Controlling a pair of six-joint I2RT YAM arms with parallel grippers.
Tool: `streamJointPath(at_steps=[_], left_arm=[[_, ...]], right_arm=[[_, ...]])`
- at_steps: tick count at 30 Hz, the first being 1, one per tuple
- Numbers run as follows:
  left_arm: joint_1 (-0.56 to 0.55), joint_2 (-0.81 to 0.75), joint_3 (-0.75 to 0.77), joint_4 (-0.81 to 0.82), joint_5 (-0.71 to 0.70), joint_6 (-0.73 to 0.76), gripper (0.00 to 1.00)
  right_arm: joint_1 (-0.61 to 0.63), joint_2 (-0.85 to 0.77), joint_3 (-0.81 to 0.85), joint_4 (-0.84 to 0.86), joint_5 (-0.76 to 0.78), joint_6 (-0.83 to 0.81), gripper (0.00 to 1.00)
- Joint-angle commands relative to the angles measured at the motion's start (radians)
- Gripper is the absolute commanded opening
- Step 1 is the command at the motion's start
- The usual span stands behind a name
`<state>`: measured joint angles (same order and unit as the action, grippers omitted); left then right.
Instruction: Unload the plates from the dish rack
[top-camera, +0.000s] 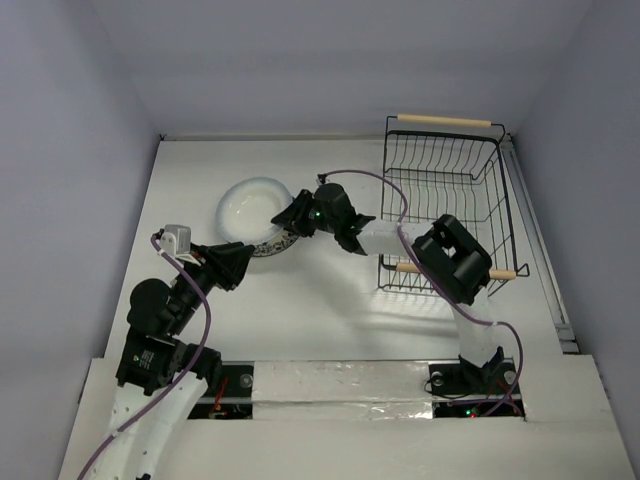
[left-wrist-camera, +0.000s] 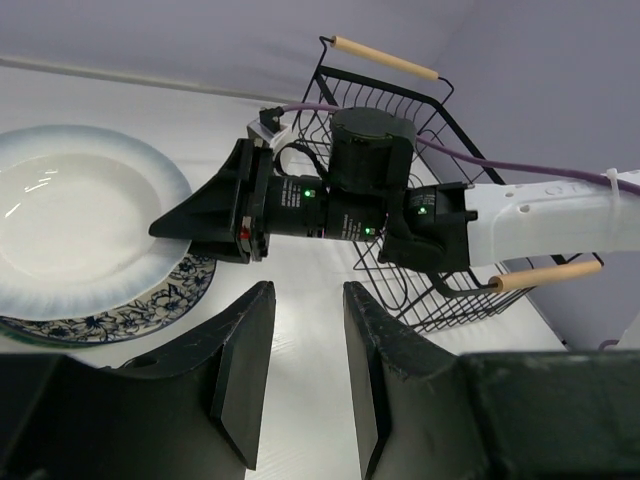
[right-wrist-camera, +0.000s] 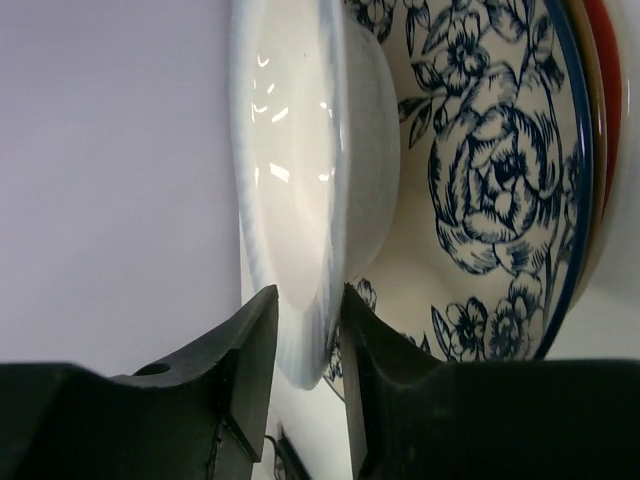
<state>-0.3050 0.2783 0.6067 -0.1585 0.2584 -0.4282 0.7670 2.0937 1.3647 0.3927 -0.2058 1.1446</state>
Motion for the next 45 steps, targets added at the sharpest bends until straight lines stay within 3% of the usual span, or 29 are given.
streamJointPath(at_steps=[1,11,12,18,21,23,24,26,27,30,33,34,36,37,38,39,42,45], left_arm=[[0.007,0.004,0.019,0.039,0.01,0.002,0.31],[0.007,0.002,0.018,0.036,0.005,0.005,0.32],[0.007,0.001,0.019,0.036,0.002,0.003,0.32],[0.007,-0.001,0.021,0.031,-0.007,0.003,0.33],[0.007,-0.008,0.024,0.03,-0.015,0.003,0.35],[0.007,-0.013,0.024,0.03,-0.016,0.003,0.39],[0.007,-0.011,0.025,0.03,-0.018,0.002,0.46],[0.007,-0.007,0.027,0.03,-0.021,0.0,0.54],[0.007,0.001,0.028,0.027,-0.019,0.002,0.58],[0.007,0.01,0.033,0.028,-0.021,0.005,0.7],[0.007,0.021,0.048,0.031,-0.025,0.014,0.74],[0.007,0.025,0.056,0.033,-0.027,0.017,0.74],[0.007,0.036,0.073,0.034,-0.033,0.023,0.75],[0.007,0.039,0.096,0.034,-0.039,0.023,0.75],[0.007,0.042,0.106,0.039,-0.039,0.023,0.75],[0.007,0.05,0.117,0.045,-0.042,0.025,0.75],[0.007,0.061,0.165,0.057,-0.064,0.029,0.75],[0.007,0.068,0.18,0.056,-0.093,0.042,0.75]], right_arm=[[0.018,-0.076,-0.019,0.1,0.003,-0.006,0.37],[0.037,-0.218,-0.162,0.057,0.109,-0.068,0.39],[0.037,-0.228,-0.171,0.037,0.117,-0.084,0.48],[0.046,-0.307,-0.193,-0.021,0.152,-0.147,0.71],[0.046,-0.382,-0.229,-0.023,0.175,-0.18,0.71],[0.046,-0.473,-0.271,-0.031,0.2,-0.203,0.63],[0.046,-0.512,-0.285,-0.044,0.206,-0.242,0.49],[0.046,-0.598,-0.321,-0.07,0.267,-0.298,0.09],[0.046,-0.7,-0.332,-0.122,0.296,-0.356,0.0],[0.046,-0.936,-0.39,-0.227,0.439,-0.475,0.0],[0.046,-1.131,-0.45,-0.335,0.595,-0.58,0.01],[0.046,-1.263,-0.464,-0.366,0.691,-0.595,0.04],[0.046,-1.397,-0.493,-0.453,0.779,-0.628,0.22],[0.046,-1.46,-0.518,-0.474,0.863,-0.653,0.46],[0.046,-1.577,-0.529,-0.491,0.902,-0.66,0.61],[0.046,-1.628,-0.539,-0.523,0.94,-0.663,0.85],[0.046,-1.765,-0.559,-0.584,1.104,-0.654,1.0],[0.046,-1.822,-0.57,-0.608,1.126,-0.649,1.0]])
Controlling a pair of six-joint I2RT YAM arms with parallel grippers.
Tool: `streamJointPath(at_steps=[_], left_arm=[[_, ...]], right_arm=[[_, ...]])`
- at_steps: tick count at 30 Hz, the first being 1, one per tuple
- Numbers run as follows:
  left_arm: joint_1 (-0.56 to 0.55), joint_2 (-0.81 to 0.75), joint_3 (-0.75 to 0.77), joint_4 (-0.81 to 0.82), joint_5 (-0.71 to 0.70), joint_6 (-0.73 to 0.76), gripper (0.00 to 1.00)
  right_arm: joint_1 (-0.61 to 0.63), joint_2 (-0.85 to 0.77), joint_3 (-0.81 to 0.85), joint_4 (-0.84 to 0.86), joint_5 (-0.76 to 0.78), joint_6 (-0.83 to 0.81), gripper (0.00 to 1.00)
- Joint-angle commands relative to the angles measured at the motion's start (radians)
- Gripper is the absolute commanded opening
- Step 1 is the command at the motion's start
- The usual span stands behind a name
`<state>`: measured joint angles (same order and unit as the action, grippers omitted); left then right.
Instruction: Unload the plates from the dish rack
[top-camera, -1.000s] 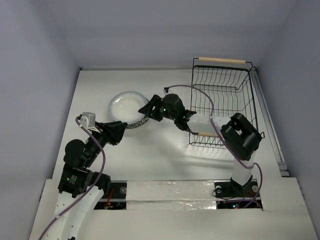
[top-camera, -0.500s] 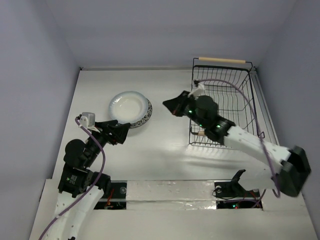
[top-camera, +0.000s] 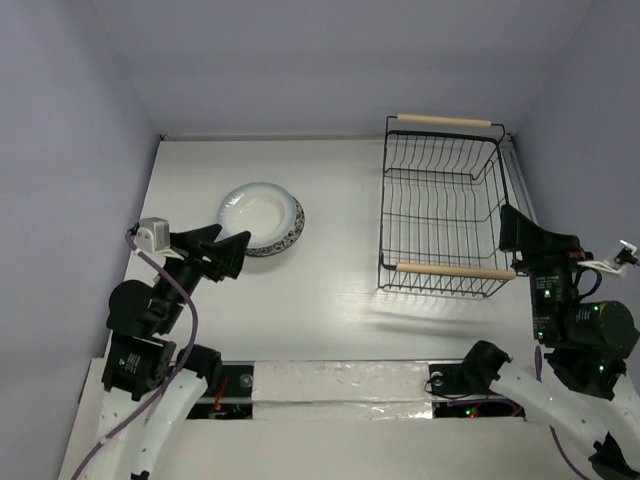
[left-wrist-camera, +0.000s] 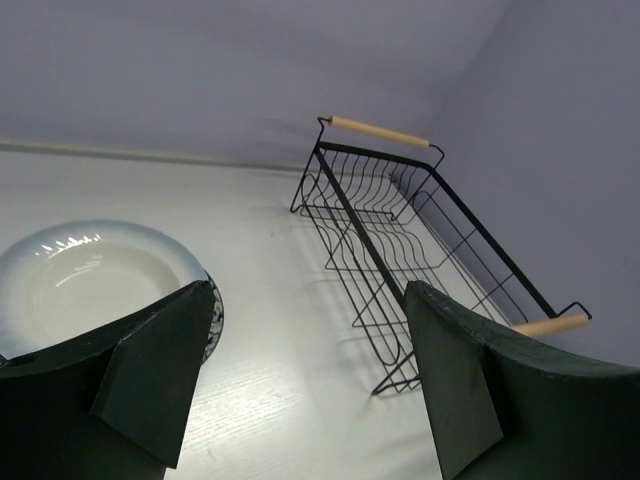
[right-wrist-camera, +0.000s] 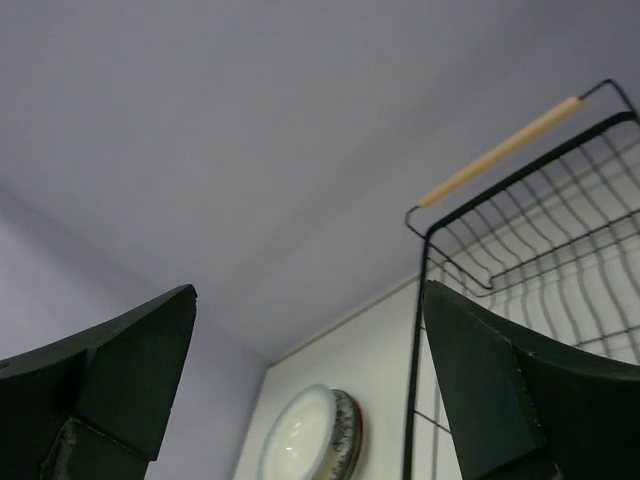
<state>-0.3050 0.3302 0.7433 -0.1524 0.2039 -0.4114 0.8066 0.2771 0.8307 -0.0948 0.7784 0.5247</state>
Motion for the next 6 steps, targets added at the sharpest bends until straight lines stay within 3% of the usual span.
streamJointPath(at_steps=[1,6], left_arm=[[0.007,0.017,0.042,0.05,-0.044,0.026,0.74],[0.007,0.02,0.022,0.05,-0.055,0.02,0.76]], right_arm=[[0.006,-0.009,-0.044,-0.114,0.139,-0.035,1.0],[0.006,0.034,-0.038,-0.115,0.107,-0.035,1.0]])
